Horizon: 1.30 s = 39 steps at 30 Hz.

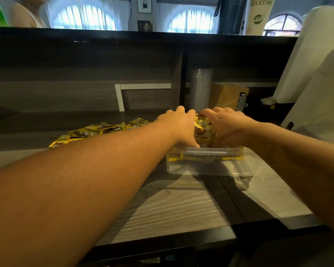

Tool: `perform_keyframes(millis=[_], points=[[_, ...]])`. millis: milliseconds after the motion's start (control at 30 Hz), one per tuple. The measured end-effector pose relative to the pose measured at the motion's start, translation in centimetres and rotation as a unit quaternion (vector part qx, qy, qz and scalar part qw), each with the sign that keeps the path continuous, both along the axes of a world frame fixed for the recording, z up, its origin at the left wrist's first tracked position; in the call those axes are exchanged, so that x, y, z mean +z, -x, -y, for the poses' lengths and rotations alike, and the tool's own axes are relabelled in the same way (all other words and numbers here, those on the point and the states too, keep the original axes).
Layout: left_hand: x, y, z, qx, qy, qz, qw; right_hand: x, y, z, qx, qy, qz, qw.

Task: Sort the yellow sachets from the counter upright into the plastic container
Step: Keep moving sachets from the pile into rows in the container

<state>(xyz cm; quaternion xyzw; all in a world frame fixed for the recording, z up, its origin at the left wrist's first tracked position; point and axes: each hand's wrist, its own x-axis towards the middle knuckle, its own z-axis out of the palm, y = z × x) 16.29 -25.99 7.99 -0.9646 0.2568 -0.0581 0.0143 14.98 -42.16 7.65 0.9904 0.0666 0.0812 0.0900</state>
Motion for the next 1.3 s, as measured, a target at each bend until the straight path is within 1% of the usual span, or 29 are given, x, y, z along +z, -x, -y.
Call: perform_keyframes(millis=[133, 233, 300, 433, 600, 700, 800, 967, 1067, 1167, 1233, 1300], points=[[0.1, 0.3, 0.1, 0.005, -0.018, 0.035, 0.999, 0.3, 0.1, 0.2, 0.003, -0.030, -0.035, 0.999], [0.2, 0.7, 0.3, 0.018, -0.027, 0.026, 0.999, 0.9, 0.4, -0.1, 0.018, -0.073, -0.051, 0.996], [0.3, 0.7, 0.2, 0.018, -0.026, 0.018, 0.999, 1.0, 0.6, -0.4, 0.027, -0.107, -0.038, 0.993], [0.2, 0.7, 0.1, 0.022, -0.003, 0.007, 1.000, 0.9, 0.6, -1.1, 0.019, -0.126, -0.008, 0.992], [0.0, 0.6, 0.4, 0.030, -0.010, 0.004, 0.999, 1.3, 0.3, -0.6, 0.027, -0.174, -0.025, 0.984], [-0.1, 0.6, 0.5, 0.031, -0.005, 0.006, 0.999, 1.2, 0.4, -0.4, 0.038, -0.178, -0.006, 0.983], [-0.2, 0.5, 0.5, 0.030, 0.001, 0.009, 1.000, 0.7, 0.3, -0.5, 0.020, -0.188, 0.006, 0.982], [-0.3, 0.3, 0.5, 0.032, 0.021, -0.001, 0.999, 0.8, 1.0, -0.9, 0.007, -0.169, -0.003, 0.986], [0.1, 0.1, 0.1, 0.012, 0.066, -0.045, 0.997, 1.8, 1.8, -1.3, 0.010, -0.168, 0.028, 0.985], [1.0, 0.2, -1.2, -0.005, 0.152, -0.087, 0.985, 2.8, 2.5, -2.5, 0.039, -0.196, 0.093, 0.975], [1.8, 0.9, -2.8, -0.008, 0.217, -0.086, 0.972, 3.4, 3.2, -4.0, 0.062, -0.222, 0.133, 0.964], [2.3, 1.5, -5.0, -0.001, 0.299, -0.049, 0.953, 3.7, 3.6, -5.7, 0.081, -0.245, 0.175, 0.950]])
